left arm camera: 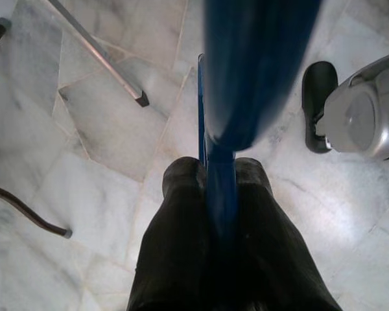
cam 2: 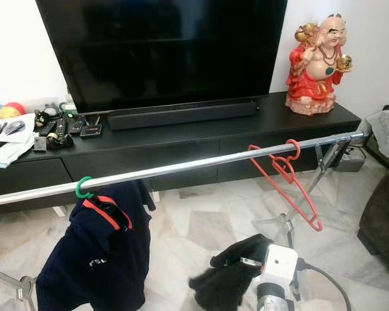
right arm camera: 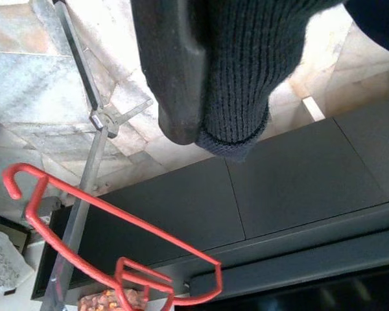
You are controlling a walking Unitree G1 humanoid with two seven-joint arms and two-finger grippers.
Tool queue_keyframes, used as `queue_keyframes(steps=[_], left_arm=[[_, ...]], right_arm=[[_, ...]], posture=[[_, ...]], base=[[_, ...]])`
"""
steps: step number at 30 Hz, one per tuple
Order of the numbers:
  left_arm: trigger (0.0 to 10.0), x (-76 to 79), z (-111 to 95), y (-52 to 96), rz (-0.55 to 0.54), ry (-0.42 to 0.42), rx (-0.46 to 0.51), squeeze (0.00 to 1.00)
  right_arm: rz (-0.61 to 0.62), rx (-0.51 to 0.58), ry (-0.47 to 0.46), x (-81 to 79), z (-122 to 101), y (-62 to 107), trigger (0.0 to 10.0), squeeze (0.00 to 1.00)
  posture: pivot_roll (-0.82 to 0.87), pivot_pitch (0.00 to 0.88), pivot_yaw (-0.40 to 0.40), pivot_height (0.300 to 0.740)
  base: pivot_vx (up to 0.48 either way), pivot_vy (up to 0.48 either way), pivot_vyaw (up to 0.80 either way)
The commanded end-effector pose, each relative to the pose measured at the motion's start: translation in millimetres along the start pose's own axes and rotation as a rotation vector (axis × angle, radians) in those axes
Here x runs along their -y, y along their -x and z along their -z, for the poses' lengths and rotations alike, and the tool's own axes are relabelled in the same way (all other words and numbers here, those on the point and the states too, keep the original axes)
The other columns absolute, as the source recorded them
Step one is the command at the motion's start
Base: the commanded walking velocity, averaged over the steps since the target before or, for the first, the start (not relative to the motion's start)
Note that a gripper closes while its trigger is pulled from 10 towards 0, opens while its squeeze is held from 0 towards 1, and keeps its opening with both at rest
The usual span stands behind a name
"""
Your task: Hang hanger
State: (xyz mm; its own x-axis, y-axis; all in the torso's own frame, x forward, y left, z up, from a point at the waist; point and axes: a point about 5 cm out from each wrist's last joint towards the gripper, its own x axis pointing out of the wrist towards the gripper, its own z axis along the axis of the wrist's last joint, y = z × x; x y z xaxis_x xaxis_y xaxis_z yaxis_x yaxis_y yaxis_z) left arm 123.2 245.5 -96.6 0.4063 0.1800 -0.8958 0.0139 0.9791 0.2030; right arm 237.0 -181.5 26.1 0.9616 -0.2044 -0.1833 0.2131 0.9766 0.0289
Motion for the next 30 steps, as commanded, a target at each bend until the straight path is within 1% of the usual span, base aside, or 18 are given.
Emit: queue_keyframes(steps=[1,7,13,20,24,30], left_arm=[[10.0,-8.6,6,1.4,-0.008,-0.016,-0.019,0.00],[10.0,-14.0,10,2.5,-0.011,-0.018,-0.023,0.00],[10.0,-13.5,10,2.5,-0.011,-0.008,-0.027,0.00],[10.0,-8.1,10,1.9,-0.005,-0.009,-0.030,0.00],[10.0,0.4,11,1.3,0.004,-0.008,-0.032,0.00],[10.0,4.2,11,1.0,0.007,-0.009,-0.033,0.00]], right_arm=[[0.003,0.010,-0.005,-0.7,-4,-2.4,10.0,0.00],[0.011,0.006,-0.010,0.4,-3,-2.3,10.0,0.00],[0.015,0.003,-0.012,1.3,-3,-2.6,10.0,0.00],[0.021,0.000,-0.013,2.5,-3,-2.6,10.0,0.00],[0.023,-0.001,-0.016,2.7,-3,-2.8,10.0,0.00],[0.024,-0.002,-0.019,2.8,-3,-2.9,10.0,0.00]], posture=[[0.06,0.006,0.044,0.740],[0.06,0.006,0.044,0.740],[0.06,0.015,0.044,0.740],[0.06,0.019,0.043,0.740],[0.06,0.019,0.042,0.740],[0.06,0.021,0.043,0.740]], base=[[0.000,0.000,0.00],[0.000,0.000,0.00],[0.000,0.000,0.00],[-0.286,0.000,0.00],[-0.312,0.000,0.00],[-0.326,0.000,0.00]])
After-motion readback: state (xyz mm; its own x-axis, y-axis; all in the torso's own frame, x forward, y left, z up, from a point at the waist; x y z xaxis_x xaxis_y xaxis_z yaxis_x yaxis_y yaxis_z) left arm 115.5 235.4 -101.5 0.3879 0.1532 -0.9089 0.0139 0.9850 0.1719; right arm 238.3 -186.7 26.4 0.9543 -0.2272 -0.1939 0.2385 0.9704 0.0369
